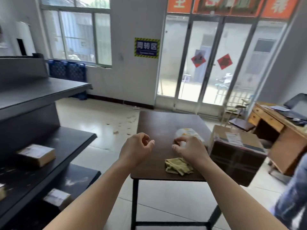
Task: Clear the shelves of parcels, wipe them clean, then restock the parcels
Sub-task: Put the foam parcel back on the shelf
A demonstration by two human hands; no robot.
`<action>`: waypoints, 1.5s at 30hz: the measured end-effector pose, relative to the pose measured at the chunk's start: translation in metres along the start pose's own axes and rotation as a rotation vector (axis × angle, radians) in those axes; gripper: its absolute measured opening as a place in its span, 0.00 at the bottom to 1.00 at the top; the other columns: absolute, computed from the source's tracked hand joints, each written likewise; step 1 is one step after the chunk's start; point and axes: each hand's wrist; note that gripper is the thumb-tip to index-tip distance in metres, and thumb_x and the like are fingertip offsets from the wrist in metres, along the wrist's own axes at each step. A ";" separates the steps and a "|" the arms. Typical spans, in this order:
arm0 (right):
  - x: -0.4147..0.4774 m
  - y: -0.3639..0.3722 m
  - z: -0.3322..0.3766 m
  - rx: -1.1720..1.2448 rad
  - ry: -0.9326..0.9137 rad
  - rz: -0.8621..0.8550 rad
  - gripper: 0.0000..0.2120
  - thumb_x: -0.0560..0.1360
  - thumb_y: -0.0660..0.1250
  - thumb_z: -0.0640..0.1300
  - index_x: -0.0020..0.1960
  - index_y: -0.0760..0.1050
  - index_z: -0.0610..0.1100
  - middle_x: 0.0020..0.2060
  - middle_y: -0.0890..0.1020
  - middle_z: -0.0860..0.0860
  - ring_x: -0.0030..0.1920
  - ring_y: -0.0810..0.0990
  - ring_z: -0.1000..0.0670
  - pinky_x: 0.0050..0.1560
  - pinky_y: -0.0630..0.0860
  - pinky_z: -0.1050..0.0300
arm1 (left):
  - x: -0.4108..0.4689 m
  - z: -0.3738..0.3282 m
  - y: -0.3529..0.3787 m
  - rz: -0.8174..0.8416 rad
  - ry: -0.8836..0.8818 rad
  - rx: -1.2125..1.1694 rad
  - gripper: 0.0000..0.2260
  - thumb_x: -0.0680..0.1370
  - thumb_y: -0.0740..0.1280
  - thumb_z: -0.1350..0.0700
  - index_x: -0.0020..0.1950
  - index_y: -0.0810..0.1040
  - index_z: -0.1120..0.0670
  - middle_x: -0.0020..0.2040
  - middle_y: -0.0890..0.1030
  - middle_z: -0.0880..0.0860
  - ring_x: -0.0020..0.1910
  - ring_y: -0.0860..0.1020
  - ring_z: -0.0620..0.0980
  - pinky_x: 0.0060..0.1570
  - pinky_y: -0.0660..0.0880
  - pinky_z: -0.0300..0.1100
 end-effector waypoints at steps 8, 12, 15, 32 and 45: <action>0.040 -0.040 -0.106 -0.080 0.198 -0.051 0.18 0.73 0.69 0.53 0.62 0.79 0.50 0.58 0.82 0.50 0.59 0.78 0.47 0.61 0.73 0.51 | 0.053 -0.035 0.109 0.130 -0.023 -0.053 0.12 0.75 0.67 0.45 0.52 0.81 0.51 0.43 0.80 0.44 0.44 0.78 0.43 0.44 0.73 0.39; 0.069 -0.034 -0.143 -0.069 0.260 -0.069 0.19 0.74 0.69 0.51 0.64 0.78 0.47 0.58 0.81 0.48 0.58 0.78 0.47 0.58 0.74 0.54 | 0.089 -0.031 0.148 0.184 -0.081 -0.113 0.12 0.75 0.68 0.46 0.53 0.81 0.52 0.44 0.81 0.47 0.44 0.79 0.46 0.43 0.71 0.38; 0.099 -0.023 -0.168 -0.060 0.306 -0.077 0.20 0.76 0.67 0.49 0.67 0.75 0.45 0.61 0.79 0.47 0.61 0.77 0.46 0.60 0.72 0.55 | 0.124 -0.022 0.178 0.235 -0.139 -0.180 0.13 0.76 0.67 0.48 0.54 0.80 0.54 0.45 0.82 0.52 0.45 0.80 0.50 0.45 0.75 0.43; 0.353 0.047 -0.269 -0.107 0.520 0.006 0.22 0.80 0.61 0.48 0.72 0.68 0.46 0.68 0.73 0.48 0.66 0.72 0.45 0.64 0.72 0.48 | 0.370 0.039 0.344 0.576 -0.541 -0.464 0.11 0.77 0.67 0.51 0.54 0.76 0.56 0.41 0.80 0.56 0.38 0.78 0.53 0.35 0.76 0.44; 0.458 0.109 -0.385 -0.100 0.736 0.187 0.25 0.81 0.56 0.48 0.76 0.57 0.44 0.73 0.63 0.45 0.73 0.63 0.44 0.72 0.61 0.44 | 0.419 0.072 0.484 0.712 -0.798 -0.467 0.27 0.75 0.68 0.43 0.68 0.67 0.56 0.61 0.74 0.51 0.55 0.72 0.51 0.48 0.75 0.50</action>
Point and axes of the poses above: each hand's wrist, its own x-axis towards the middle knuckle, its own y-axis out of the palm, z = x × y
